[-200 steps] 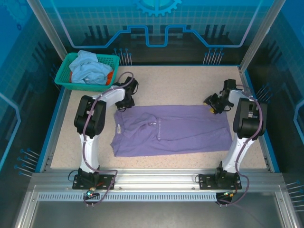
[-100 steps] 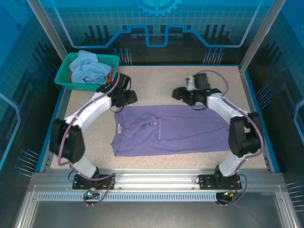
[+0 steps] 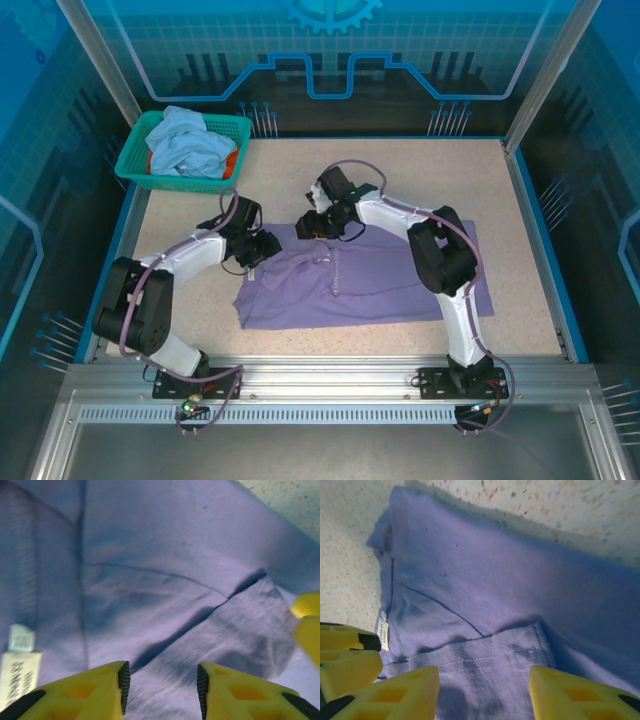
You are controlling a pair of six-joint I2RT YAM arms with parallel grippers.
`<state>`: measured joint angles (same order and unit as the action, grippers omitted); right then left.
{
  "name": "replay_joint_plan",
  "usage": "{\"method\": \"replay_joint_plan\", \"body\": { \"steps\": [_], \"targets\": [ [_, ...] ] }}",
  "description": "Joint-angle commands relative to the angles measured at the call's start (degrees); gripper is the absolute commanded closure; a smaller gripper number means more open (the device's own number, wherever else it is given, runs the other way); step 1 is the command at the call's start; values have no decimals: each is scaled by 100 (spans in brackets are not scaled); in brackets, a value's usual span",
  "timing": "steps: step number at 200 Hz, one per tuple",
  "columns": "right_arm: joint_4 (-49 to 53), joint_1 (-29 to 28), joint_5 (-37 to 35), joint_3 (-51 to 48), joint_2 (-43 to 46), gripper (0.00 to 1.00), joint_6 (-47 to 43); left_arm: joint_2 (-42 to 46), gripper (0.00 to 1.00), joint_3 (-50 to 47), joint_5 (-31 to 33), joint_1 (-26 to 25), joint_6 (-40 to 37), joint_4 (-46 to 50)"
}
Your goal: Fold and stack the t-shirts
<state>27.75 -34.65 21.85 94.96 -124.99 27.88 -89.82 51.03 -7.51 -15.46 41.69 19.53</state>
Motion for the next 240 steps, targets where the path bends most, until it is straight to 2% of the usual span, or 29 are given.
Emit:
{"method": "replay_joint_plan", "body": {
  "steps": [1,49,146,181,219,240],
  "targets": [
    [555,-137,-60,363,-254,47,-255,-312,57,166,-323,118,30,-478],
    [644,-155,264,240,-184,52,-401,-895,59,402,-260,236,246,-135],
    [577,-328,618,-809,517,70,-1053,-868,57,233,-229,308,357,-255],
    [538,-365,555,-1172,904,69,-1343,-871,56,234,-194,307,366,-237],
    [370,-197,135,-1241,1206,53,-1094,-844,55,202,-196,307,365,-261],
    [445,55,-84,-981,1073,50,-755,-829,55,190,-190,308,378,-265]
  ]
}}
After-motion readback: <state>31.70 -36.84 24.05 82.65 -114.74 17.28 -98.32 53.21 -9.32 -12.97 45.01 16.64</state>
